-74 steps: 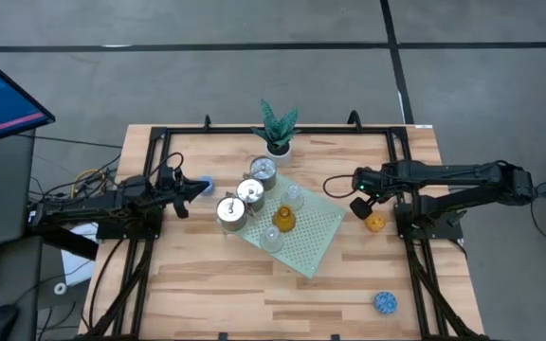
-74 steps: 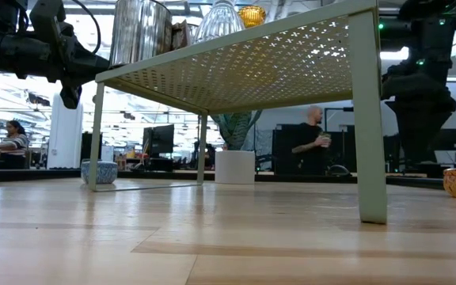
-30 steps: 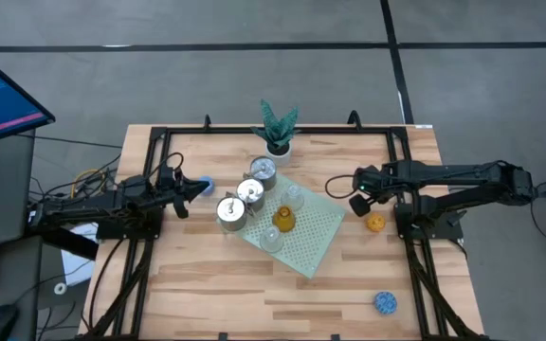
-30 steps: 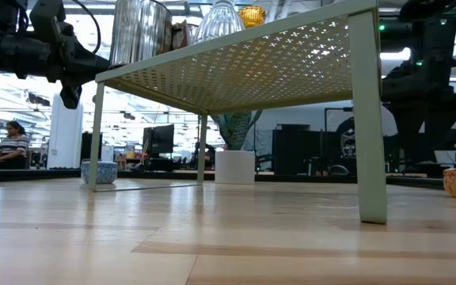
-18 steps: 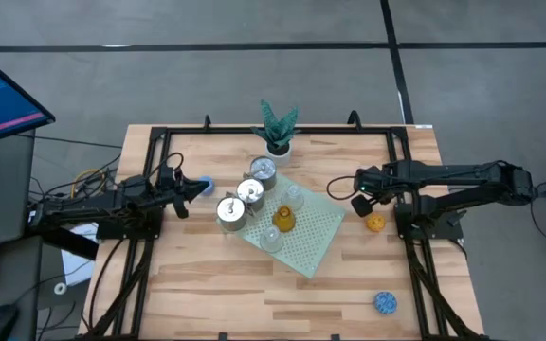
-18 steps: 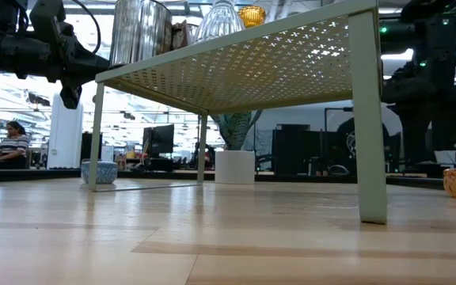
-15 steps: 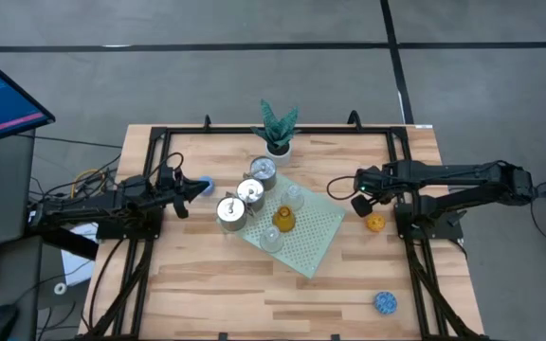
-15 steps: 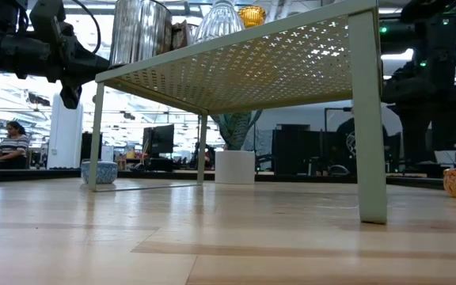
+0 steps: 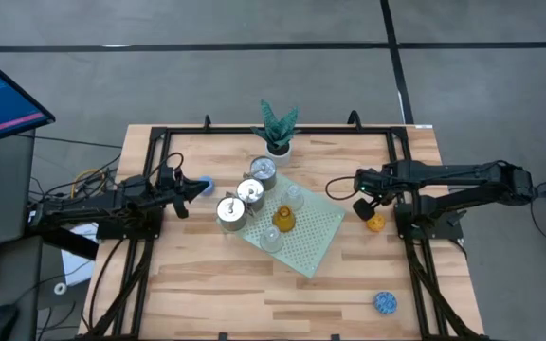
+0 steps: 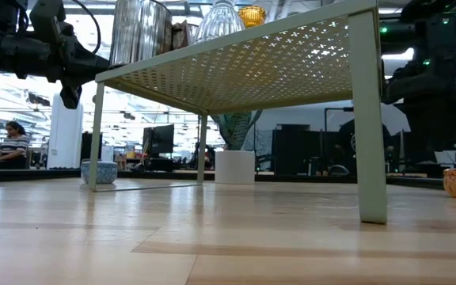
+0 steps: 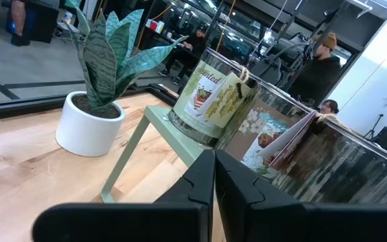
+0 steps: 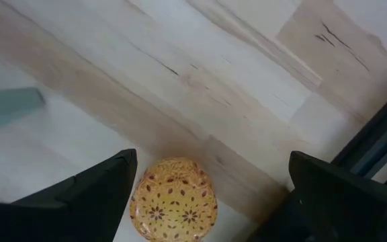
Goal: Pick & Place candle stick holders
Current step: Put the yellow scented candle on the shelf
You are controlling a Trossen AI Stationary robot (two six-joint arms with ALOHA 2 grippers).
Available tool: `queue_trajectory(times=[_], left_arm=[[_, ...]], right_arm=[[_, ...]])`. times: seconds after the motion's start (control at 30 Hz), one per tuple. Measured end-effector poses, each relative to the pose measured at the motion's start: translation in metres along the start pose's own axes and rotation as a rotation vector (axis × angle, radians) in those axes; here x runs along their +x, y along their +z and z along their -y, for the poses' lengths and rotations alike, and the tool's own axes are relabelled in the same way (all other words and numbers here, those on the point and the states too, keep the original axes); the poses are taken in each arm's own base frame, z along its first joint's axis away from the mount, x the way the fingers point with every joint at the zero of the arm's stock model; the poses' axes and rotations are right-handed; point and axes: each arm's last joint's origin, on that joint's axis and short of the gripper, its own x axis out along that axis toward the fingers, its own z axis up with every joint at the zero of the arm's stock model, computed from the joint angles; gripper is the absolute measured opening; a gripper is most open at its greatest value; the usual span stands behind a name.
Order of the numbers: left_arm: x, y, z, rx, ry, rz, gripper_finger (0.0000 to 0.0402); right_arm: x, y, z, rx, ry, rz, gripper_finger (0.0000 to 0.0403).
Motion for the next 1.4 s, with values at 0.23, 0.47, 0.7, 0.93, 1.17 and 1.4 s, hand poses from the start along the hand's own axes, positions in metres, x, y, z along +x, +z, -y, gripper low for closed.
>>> queue_trajectory(times=[0.23, 0.47, 0.7, 0.93, 1.17, 1.4], left_arm=[[0.0, 0.0, 0.0, 0.0, 0.0, 0.0, 0.0011], [0.0, 0.0, 0.0, 0.0, 0.0, 0.0, 0.0011], [0.0, 0.0, 0.0, 0.0, 0.0, 0.0, 0.0011], [0.0, 0.0, 0.0, 0.0, 0.0, 0.0, 0.0011], [0.0, 0.0, 0.0, 0.0, 0.0, 0.0, 0.0011], [0.0, 0.0, 0.0, 0.0, 0.0, 0.0, 0.0011]], right_arm=[[0.009, 0.0, -0.008, -0.041, 0.029, -0.118, 0.0379], [0.025, -0.003, -0.024, -0.169, -0.012, -0.228, 0.0379], [0.029, -0.009, -0.031, -0.243, -0.014, -0.274, 0.0379], [0.028, -0.013, -0.033, -0.263, -0.025, -0.28, 0.0379], [0.03, -0.012, -0.039, -0.237, -0.001, -0.248, 0.0379], [0.03, -0.013, -0.038, -0.159, -0.025, -0.26, 0.0379]])
